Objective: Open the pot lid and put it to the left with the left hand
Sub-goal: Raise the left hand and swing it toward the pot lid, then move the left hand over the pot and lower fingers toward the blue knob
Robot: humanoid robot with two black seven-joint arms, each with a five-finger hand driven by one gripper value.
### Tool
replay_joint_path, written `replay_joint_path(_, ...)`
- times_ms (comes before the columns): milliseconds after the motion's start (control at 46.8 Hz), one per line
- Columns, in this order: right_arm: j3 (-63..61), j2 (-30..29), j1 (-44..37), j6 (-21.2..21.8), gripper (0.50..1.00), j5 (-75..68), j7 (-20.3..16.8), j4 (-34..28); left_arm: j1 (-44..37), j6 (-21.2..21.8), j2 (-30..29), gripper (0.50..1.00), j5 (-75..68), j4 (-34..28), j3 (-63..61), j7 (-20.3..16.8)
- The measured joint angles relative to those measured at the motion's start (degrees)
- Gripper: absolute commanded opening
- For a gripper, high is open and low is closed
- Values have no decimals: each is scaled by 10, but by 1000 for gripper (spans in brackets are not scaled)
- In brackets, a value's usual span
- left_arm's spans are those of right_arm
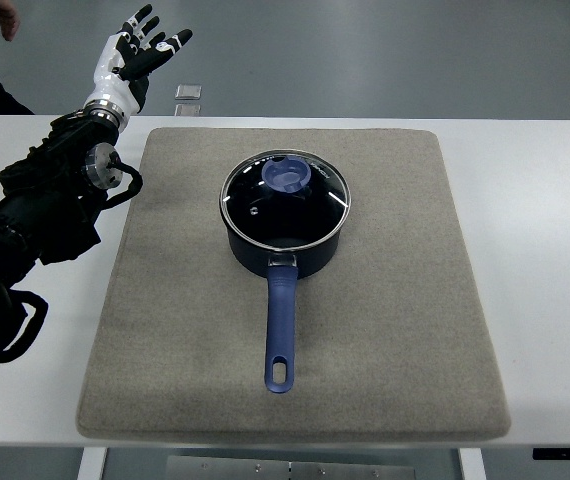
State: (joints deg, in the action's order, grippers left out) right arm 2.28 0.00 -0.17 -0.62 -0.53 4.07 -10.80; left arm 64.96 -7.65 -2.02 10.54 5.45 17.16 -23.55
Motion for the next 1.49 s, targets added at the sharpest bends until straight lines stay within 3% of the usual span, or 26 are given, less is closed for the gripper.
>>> replay_joint_path(214, 0, 0, 0, 0, 917, 0, 0, 0, 0, 0, 0, 960, -1, 0, -1, -24)
replay_joint_path(320, 0, 0, 0, 0, 917, 0, 0, 0, -3, 1, 0, 990, -1, 0, -1, -25)
replay_joint_path(641, 0, 0, 0, 0, 917, 0, 0, 0, 5, -9, -6, 984, -3, 0, -3, -25)
replay_joint_path(940, 0, 0, 0, 0, 917, 0, 0, 0, 33, 0, -7, 973, -78, 34, -7, -3)
replay_joint_path(1025, 0, 0, 0, 0, 917, 0, 0, 0, 45, 1, -7, 975, -127, 36, -29, 19)
replay_joint_path(1175, 0, 0, 0, 0, 917, 0, 0, 0, 63, -11, -12, 975, -228, 46, -57, 24)
replay_joint_path(1281, 0, 0, 0, 0, 917, 0, 0, 0, 85, -57, -36, 975, -308, 65, -58, 23)
replay_joint_path(1410, 0, 0, 0, 0, 917, 0, 0, 0, 115, -163, -67, 975, -420, 101, -58, 22)
replay_joint_path(1495, 0, 0, 0, 0, 917, 0, 0, 0, 140, -190, -86, 966, -494, 133, -58, 20)
